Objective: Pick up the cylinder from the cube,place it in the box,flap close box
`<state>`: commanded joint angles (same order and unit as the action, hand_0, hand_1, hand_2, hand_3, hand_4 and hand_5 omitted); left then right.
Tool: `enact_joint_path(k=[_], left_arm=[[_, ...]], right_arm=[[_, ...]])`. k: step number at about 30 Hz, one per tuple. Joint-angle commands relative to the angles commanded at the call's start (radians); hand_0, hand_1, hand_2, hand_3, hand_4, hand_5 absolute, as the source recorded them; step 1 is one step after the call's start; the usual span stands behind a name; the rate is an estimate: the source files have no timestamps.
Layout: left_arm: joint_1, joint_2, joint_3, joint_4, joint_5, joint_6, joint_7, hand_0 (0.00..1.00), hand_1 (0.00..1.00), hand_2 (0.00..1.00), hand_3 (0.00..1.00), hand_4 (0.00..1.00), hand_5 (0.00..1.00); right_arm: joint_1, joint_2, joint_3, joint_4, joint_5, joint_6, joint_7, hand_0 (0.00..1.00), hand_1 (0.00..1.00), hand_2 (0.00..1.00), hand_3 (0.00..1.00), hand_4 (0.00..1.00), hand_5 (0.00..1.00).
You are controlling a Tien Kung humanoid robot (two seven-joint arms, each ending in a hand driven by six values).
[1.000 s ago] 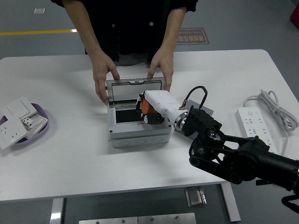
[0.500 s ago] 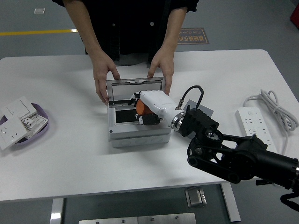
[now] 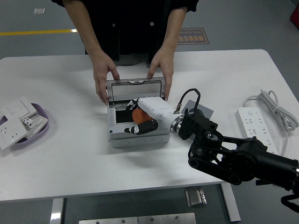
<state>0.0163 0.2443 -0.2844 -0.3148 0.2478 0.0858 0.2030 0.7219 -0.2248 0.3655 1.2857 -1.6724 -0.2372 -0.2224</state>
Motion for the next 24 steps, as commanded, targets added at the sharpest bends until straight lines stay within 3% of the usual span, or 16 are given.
enact_joint_path(k=[1, 7, 14, 24], left_arm=[[0.0, 0.0, 0.001, 0.0, 0.0, 0.0, 0.0, 0.617, 0.64, 0.627, 0.634, 0.688, 0.243], [0.002, -0.003, 0.002, -0.002, 0.001, 0.0, 0.0, 0.616, 0.639, 0.628, 0.634, 0.688, 0.241], [-0.001, -0.007, 0.006, -0.001, -0.002, 0.0, -0.003, 0.617, 0.64, 0.627, 0.636, 0.688, 0.241], [-0.003, -0.011, 0.016, 0.0, -0.016, 0.001, -0.009, 0.617, 0.639, 0.627, 0.634, 0.688, 0.242]], right_arm=[[-0.003, -0.003, 0.005, 0.005, 0.016, -0.005, 0.008, 0.773, 0.688, 0.695, 0.816, 0.998, 0.513], [-0.015, -0.028, 0.046, 0.06, 0.13, -0.048, 0.085, 0.773, 0.685, 0.695, 0.826, 0.998, 0.521], [-0.025, -0.053, 0.089, 0.105, 0.241, -0.086, 0.177, 0.76, 0.672, 0.684, 0.797, 0.998, 0.529], [-0.037, -0.099, 0.143, 0.141, 0.307, -0.099, 0.207, 0.752, 0.662, 0.663, 0.766, 0.998, 0.529]])
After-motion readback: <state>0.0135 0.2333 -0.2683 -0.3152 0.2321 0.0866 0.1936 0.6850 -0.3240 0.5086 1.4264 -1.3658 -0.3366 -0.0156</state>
